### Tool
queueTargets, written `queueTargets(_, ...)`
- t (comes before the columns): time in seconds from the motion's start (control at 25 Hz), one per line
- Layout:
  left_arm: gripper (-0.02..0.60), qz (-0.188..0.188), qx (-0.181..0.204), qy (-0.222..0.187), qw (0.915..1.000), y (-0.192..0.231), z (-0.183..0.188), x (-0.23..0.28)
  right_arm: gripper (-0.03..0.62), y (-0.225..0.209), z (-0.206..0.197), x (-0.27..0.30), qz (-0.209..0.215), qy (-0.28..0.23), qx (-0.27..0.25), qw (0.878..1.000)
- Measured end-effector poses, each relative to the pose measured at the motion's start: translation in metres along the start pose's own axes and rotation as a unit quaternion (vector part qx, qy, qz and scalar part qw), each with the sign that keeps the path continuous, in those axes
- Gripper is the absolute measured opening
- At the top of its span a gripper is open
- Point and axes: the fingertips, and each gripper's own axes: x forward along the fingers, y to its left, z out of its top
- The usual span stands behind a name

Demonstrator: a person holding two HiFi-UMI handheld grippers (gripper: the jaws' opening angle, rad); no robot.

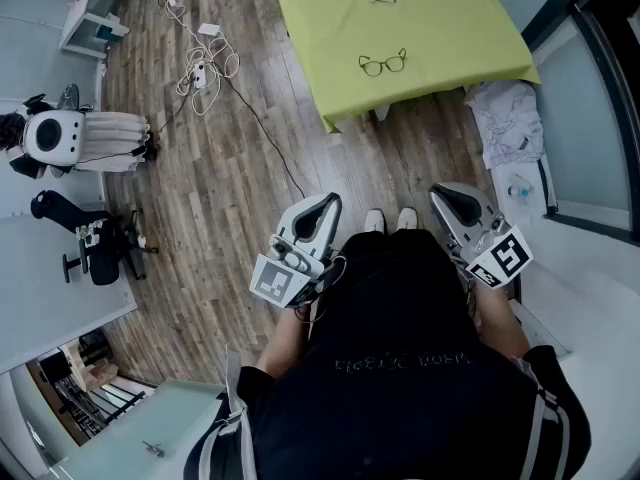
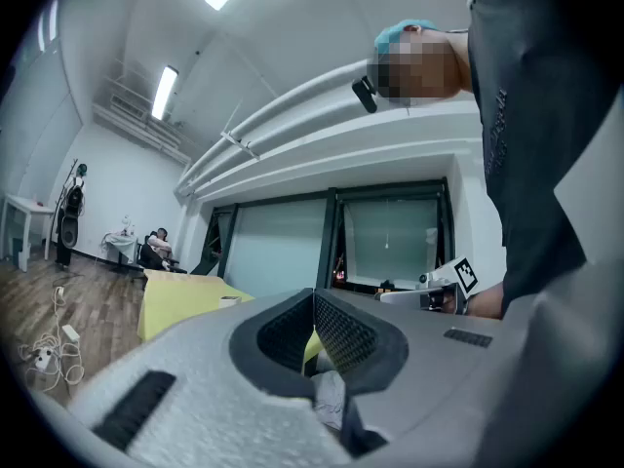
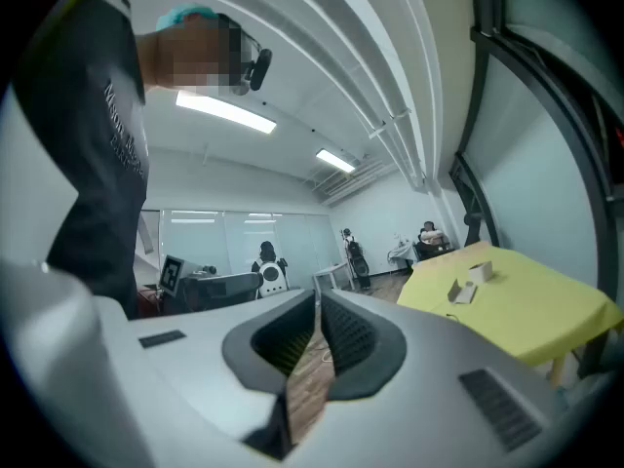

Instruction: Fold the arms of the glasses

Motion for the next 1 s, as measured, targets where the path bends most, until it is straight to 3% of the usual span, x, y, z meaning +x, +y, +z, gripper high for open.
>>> queueTargets(0.24,0.02,0.007,0.026,0.01,0.9996,-0.012,-0.001,0.024,0.038,-0.005,0.013,-0.005,0.003,-0.006,-0.085,0.996)
queueTargets(0.48,0.02,0.019,0.041,0.015,0.9989,-0.031,-0.01,0.037,0.038,-0.003,0.023,-0.027,0.011,-0.031,-0.102,0.994)
queueTargets(0.68,0.02,0.033,0.024,0.003,0.9992,-0.039,-0.006,0.038,0.037,-0.022,0.004,-0.046,0.02,-0.015,-0.062,0.998)
queueTargets(0.84,0.02,0.043,0.041,0.018,0.9981,-0.041,-0.005,0.037,0.037,-0.028,0.016,-0.056,0.038,-0.062,0.0,0.997)
queueTargets(1.0,0.02,0.054,0.028,0.008,0.9981,-0.038,-0.003,0.039,0.037,-0.035,0.017,-0.056,0.035,-0.056,-0.016,0.998)
